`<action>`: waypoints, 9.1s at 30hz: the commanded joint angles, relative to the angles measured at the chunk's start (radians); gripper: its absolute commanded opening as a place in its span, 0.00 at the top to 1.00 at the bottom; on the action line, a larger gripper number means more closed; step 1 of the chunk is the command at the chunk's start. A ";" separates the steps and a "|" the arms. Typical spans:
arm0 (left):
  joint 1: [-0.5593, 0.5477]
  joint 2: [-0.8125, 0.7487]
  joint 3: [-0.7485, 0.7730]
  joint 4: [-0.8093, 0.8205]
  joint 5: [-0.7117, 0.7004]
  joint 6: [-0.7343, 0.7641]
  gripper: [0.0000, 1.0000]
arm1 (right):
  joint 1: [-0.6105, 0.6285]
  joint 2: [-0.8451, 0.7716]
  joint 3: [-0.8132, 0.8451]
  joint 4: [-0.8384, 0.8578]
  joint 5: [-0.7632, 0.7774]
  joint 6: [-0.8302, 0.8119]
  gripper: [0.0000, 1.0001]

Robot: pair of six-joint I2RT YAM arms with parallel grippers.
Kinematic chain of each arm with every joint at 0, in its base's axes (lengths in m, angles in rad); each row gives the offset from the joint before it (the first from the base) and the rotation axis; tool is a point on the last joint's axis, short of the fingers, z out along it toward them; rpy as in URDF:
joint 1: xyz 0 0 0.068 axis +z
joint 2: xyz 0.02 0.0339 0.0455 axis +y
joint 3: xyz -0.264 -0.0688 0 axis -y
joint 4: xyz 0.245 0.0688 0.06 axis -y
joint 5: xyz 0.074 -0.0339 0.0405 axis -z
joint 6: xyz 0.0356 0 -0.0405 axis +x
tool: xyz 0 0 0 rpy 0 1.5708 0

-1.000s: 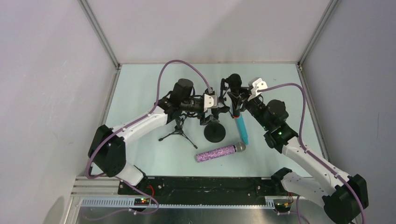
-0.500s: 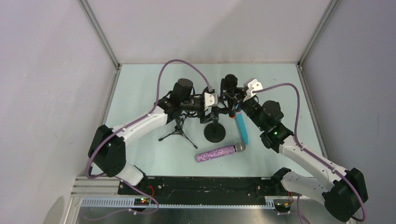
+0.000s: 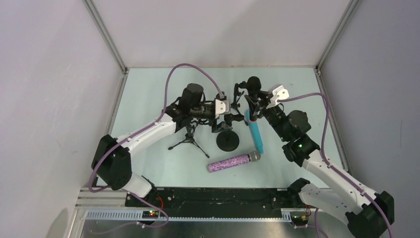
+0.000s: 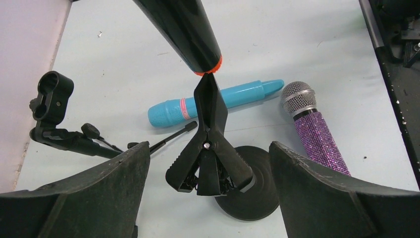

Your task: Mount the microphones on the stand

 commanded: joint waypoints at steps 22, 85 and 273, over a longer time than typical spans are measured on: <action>0.047 -0.042 -0.020 0.134 0.176 -0.064 0.07 | -0.260 -0.132 -0.154 0.329 -0.433 0.269 1.00; 0.059 0.020 -0.014 0.107 0.185 -0.039 1.00 | -0.089 0.087 -0.154 0.489 -0.367 0.183 1.00; 0.115 -0.201 -0.223 0.292 -0.079 -0.069 0.02 | -0.038 -0.020 -0.539 0.406 -0.233 0.066 0.02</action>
